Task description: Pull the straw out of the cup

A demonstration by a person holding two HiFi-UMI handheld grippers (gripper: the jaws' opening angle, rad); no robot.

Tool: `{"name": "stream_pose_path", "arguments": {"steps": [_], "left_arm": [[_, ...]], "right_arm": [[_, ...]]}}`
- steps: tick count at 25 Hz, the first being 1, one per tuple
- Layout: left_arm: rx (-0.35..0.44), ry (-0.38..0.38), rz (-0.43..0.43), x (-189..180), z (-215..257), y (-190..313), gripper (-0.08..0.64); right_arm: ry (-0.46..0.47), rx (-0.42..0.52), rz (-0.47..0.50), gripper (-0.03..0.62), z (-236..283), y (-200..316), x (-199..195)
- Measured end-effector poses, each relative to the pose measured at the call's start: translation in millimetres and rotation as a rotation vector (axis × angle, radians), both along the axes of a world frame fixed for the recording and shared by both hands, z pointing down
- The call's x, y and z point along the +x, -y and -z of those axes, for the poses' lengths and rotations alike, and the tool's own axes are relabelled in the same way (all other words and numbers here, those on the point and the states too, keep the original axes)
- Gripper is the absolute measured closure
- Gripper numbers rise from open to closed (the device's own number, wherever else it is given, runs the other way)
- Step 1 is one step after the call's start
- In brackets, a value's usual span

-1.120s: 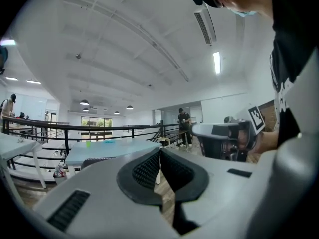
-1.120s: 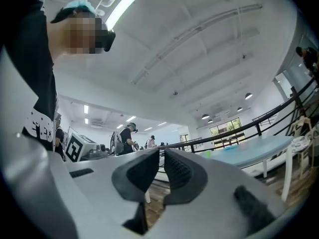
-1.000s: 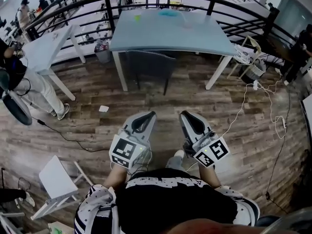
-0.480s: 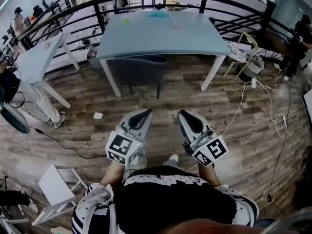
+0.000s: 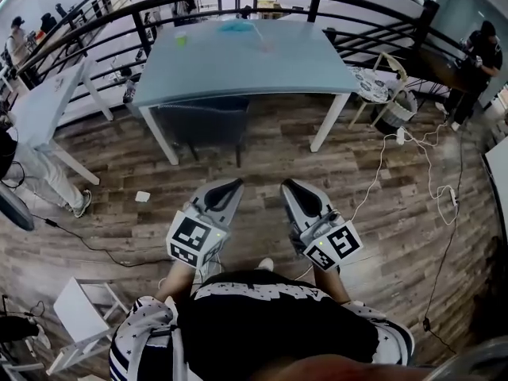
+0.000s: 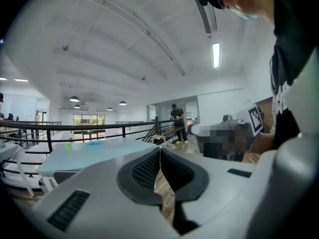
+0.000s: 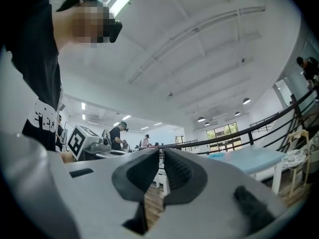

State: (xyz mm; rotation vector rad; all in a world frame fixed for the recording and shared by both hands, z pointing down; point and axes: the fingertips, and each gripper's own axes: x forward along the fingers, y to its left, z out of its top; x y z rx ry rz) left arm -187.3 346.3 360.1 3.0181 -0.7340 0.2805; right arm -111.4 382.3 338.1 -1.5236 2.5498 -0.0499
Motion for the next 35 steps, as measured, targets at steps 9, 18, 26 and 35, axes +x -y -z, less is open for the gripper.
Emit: {"name": "stream_pose_path", "arguments": {"steps": [9,18,26,35], "left_arm": [[0.022,-0.029,-0.008,71.1,10.4,14.0,0.546],[0.014,-0.044,0.055,98.2,8.3,30.8,0.546],[-0.009,-0.043,0.134,87.8,-0.4,51.0,0.546],[-0.017,-0.075,0.063,123.4,-8.1,95.8,0.546]], "right_arm": [[-0.007,-0.003,-0.009,0.560,0.8,11.7,65.6],[-0.017,-0.008,0.034,0.561,-7.5,29.9,95.2],[-0.019,-0.038,0.085,0.560,-18.4,49.7,91.6],[-0.023,-0.030,0.009,0.561,-15.1,82.0,122.7]]}}
